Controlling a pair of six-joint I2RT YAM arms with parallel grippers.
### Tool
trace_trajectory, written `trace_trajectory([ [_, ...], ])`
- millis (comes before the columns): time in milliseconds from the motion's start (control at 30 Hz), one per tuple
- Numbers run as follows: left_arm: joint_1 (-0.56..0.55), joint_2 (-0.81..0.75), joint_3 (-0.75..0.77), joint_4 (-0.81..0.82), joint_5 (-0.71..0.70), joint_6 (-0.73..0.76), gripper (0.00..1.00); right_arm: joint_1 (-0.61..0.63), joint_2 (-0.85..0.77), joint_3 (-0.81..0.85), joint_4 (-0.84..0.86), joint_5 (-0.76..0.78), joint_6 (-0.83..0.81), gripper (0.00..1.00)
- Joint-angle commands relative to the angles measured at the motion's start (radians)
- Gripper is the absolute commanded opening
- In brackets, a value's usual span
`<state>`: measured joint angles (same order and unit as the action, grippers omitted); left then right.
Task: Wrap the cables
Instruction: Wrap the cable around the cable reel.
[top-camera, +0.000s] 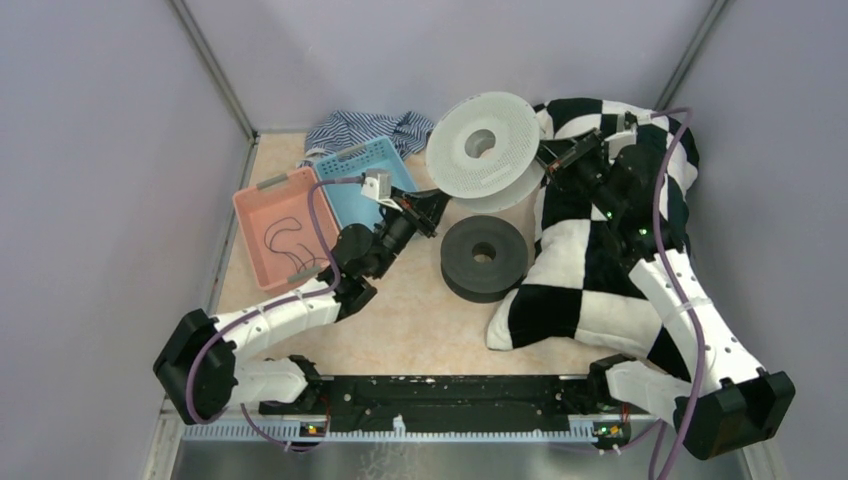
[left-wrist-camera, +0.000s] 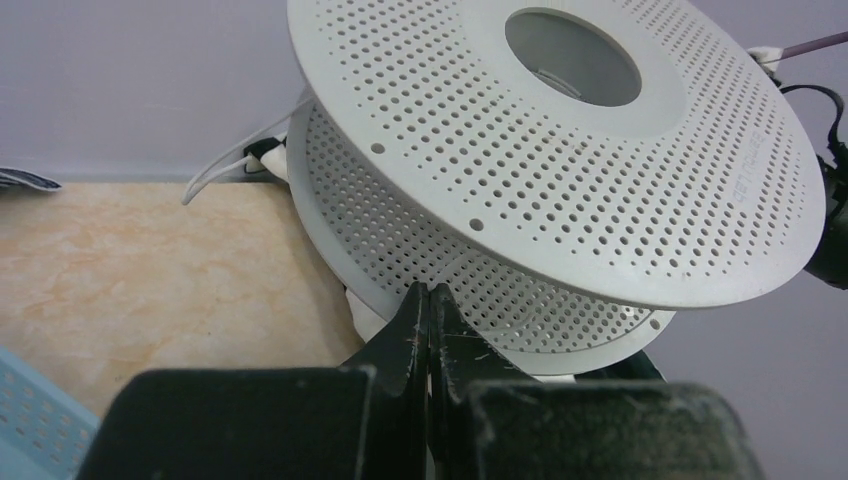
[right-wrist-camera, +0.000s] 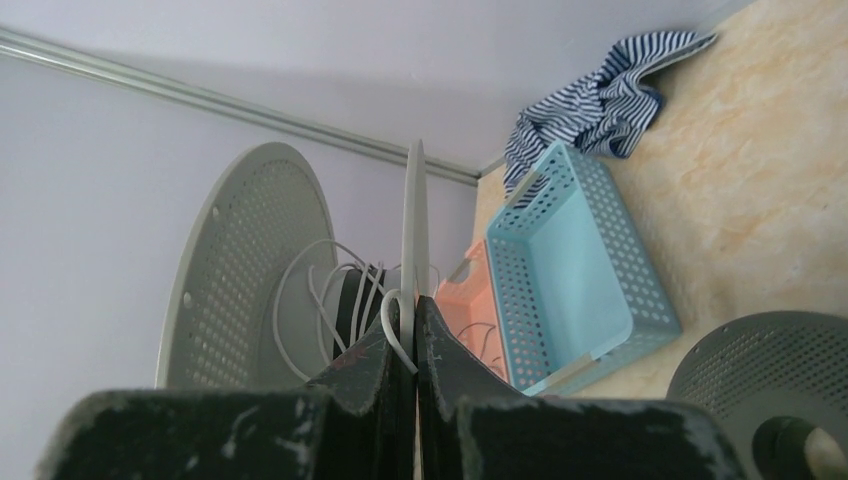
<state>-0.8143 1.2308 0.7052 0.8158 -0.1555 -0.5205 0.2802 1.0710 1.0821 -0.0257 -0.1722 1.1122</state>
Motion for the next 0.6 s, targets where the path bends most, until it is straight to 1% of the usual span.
trace_trajectory([
  [0, 0.007, -0.051, -0.007, 0.061, 0.006, 0.101, 0.00, -0.030, -0.003, -0.007, 0.166, -0.136, 0.177, 0.00],
  [100, 0.007, -0.055, 0.005, 0.066, 0.030, 0.140, 0.00, -0.031, 0.018, -0.040, 0.237, -0.192, 0.249, 0.00],
  [233, 0.008, -0.069, 0.015, 0.067, 0.045, 0.163, 0.00, -0.030, 0.033, -0.051, 0.264, -0.221, 0.266, 0.00],
  [367, 0.025, -0.087, 0.090, -0.083, 0.057, 0.158, 0.00, -0.030, 0.036, -0.055, 0.293, -0.241, 0.279, 0.00],
  [467, 0.041, -0.104, 0.103, -0.100, 0.079, 0.174, 0.00, -0.030, 0.046, -0.063, 0.325, -0.264, 0.306, 0.00],
  [567, 0.080, -0.111, 0.100, -0.096, 0.114, 0.171, 0.00, -0.030, 0.058, -0.084, 0.383, -0.293, 0.356, 0.00],
])
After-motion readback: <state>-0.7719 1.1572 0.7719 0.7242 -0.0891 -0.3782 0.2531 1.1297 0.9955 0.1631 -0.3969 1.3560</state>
